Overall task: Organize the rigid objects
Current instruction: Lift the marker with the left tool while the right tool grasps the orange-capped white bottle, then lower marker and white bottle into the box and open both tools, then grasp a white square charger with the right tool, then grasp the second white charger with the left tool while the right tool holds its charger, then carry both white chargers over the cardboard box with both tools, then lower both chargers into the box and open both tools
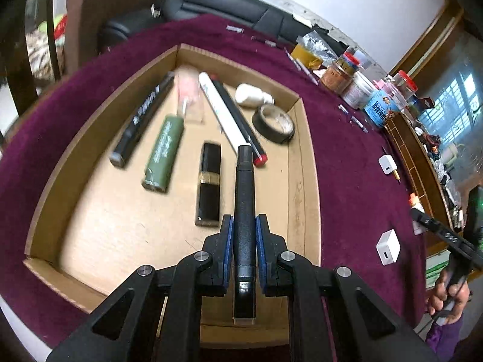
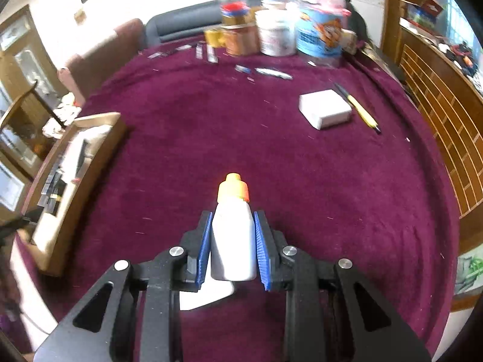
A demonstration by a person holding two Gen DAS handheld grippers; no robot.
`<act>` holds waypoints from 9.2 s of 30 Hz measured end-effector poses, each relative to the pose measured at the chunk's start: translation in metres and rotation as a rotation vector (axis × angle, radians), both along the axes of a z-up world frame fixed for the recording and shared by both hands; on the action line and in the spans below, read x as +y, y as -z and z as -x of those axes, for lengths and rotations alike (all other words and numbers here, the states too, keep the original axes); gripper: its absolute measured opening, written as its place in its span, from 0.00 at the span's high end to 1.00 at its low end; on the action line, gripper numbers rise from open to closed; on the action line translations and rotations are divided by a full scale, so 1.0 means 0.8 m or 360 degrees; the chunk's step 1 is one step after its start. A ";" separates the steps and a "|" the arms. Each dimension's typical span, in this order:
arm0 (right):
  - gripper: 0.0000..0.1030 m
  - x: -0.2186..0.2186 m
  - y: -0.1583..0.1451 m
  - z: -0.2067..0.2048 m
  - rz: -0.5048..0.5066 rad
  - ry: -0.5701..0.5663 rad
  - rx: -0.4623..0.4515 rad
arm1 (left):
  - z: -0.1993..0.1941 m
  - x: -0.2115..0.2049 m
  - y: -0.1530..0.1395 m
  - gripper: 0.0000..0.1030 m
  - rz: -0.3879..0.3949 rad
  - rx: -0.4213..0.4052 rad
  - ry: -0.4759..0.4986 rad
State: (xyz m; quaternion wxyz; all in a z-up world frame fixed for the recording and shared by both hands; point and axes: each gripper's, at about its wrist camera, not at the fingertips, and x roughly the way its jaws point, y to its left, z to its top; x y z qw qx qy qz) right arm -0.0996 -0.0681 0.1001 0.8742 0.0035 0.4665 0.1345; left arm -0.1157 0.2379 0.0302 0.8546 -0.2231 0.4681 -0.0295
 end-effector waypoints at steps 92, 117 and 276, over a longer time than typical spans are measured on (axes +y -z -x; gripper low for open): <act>0.41 0.028 -0.009 0.050 0.0306 0.0348 -0.0446 | 0.023 -0.146 -0.051 0.36 -0.0408 -0.0053 0.0185; 0.41 -0.142 -0.008 -0.166 -0.0188 0.0535 -0.0129 | -0.067 -0.240 0.025 0.02 -0.0387 -0.0118 0.0567; 0.32 0.410 0.046 -0.077 -0.0115 -0.0544 0.0248 | 0.094 0.146 -0.022 0.33 -0.0280 -0.0137 -0.0369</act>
